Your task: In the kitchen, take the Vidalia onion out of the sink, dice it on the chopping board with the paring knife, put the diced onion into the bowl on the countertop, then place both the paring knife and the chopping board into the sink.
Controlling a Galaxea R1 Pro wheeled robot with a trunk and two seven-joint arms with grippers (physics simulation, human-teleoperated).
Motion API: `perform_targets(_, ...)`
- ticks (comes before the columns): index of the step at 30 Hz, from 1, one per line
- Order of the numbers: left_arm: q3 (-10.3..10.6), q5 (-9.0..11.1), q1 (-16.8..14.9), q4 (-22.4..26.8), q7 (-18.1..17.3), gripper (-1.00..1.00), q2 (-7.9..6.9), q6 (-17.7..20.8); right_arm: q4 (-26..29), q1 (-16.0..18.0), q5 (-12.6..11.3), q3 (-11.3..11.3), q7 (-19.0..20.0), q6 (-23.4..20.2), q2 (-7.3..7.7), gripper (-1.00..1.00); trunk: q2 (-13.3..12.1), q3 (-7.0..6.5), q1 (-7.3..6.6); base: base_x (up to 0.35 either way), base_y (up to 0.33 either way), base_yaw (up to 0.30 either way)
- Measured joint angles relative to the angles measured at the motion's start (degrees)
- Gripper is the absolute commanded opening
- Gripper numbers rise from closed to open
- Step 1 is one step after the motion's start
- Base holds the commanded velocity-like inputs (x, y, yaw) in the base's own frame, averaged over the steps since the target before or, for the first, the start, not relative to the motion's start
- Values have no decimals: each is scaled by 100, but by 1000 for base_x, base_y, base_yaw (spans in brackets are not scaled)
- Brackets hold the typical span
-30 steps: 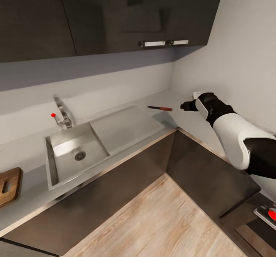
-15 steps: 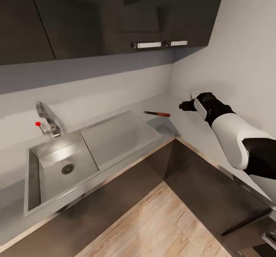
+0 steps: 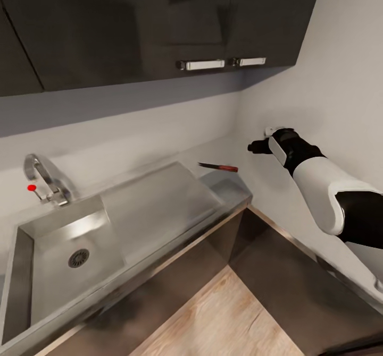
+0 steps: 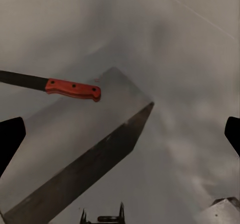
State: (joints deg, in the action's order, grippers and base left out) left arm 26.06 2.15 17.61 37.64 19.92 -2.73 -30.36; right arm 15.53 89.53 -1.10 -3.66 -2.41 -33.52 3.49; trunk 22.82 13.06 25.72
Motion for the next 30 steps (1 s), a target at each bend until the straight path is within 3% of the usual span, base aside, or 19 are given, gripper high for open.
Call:
perform_targets(21, -1, 0, -2, -59, -8, 100, 25, 8, -14, 1, 0, 0, -1, 0, -77, 100, 0, 0, 1, 264, -194, 0)
perform_targets(30, -1, 0, -1, -73, -9, 100, 44, -22, -30, -5, 0, 0, 1, 0, -105, 100, -1, 0, 3, 56, -52, 0)
